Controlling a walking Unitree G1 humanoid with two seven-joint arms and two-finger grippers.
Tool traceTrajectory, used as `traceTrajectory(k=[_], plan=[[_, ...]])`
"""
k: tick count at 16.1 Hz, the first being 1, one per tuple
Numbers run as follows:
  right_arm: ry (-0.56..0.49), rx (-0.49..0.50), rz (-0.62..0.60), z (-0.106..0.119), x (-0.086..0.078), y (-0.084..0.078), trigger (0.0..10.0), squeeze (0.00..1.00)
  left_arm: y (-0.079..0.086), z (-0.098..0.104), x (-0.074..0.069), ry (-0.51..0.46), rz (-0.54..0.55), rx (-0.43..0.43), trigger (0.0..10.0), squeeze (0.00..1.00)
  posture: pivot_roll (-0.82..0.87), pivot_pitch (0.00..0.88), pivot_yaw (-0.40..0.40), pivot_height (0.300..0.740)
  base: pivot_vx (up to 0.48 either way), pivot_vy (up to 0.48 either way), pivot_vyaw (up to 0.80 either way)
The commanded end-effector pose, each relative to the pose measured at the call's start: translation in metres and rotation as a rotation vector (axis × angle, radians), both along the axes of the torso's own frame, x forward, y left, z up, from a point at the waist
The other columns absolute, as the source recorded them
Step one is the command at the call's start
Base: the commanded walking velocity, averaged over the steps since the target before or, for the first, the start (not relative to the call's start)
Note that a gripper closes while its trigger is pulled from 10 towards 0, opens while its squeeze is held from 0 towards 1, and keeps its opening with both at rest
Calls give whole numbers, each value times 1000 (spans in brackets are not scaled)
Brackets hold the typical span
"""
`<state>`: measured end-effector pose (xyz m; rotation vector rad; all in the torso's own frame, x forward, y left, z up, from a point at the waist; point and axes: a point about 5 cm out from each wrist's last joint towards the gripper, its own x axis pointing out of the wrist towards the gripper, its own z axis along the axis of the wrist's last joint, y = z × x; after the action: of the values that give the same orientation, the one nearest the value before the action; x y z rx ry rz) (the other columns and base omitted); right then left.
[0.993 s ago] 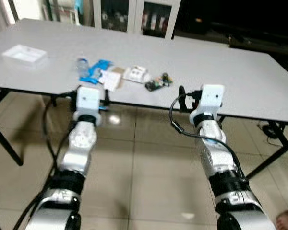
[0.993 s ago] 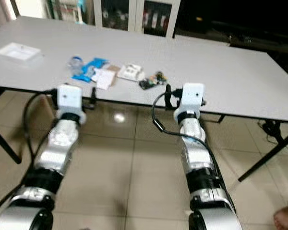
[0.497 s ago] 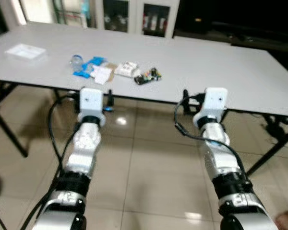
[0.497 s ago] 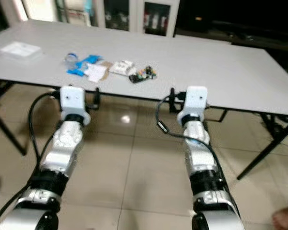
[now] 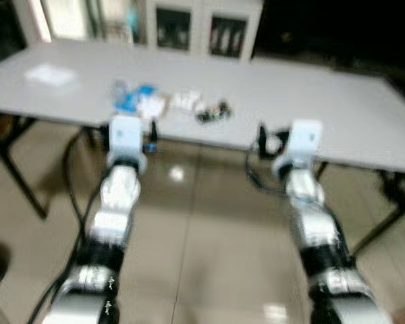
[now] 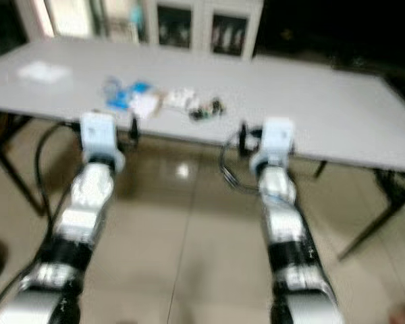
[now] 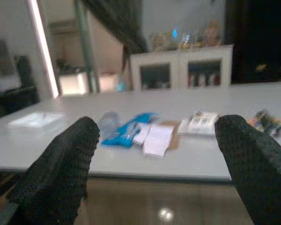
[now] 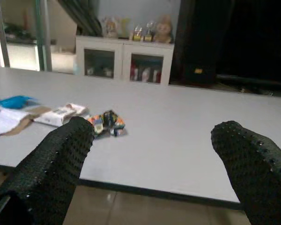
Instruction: Picking trash to rubbish bin
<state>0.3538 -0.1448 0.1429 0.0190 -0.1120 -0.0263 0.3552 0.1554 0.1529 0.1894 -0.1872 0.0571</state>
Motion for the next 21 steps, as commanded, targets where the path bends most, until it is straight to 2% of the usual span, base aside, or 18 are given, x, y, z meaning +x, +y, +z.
traceTrajectory(k=[1, 4, 11, 13, 21], plan=[[-19, 17, 1, 8, 3, 0, 10000, 0, 0, 5, 2, -9, -3, 3, 10000, 0, 1, 0, -101, 740, 480, 0, 0], [-17, 16, 10, 9, 4, 2, 10000, 0, 0, 6, 2, -11, -2, 3, 10000, 0, 2, 0, -102, 740, 480, 0, -496], [-16, 22, 18, 8, 4, 5, 10000, 0, -1, 7, 2, -6, -17, 9, 10000, 0, 2, 0, -98, 740, 480, 0, 0], [-17, 23, 25, 9, 4, 6, 10000, 0, -2, 7, 2, -4, -22, 11, 10000, 0, 2, 1, -97, 740, 480, 0, -800], [-27, 27, 25, 10, 4, 7, 10000, 0, -7, 5, 1, 12, -62, 23, 10000, 0, 5, 3, -95, 740, 474, 0, 0]])
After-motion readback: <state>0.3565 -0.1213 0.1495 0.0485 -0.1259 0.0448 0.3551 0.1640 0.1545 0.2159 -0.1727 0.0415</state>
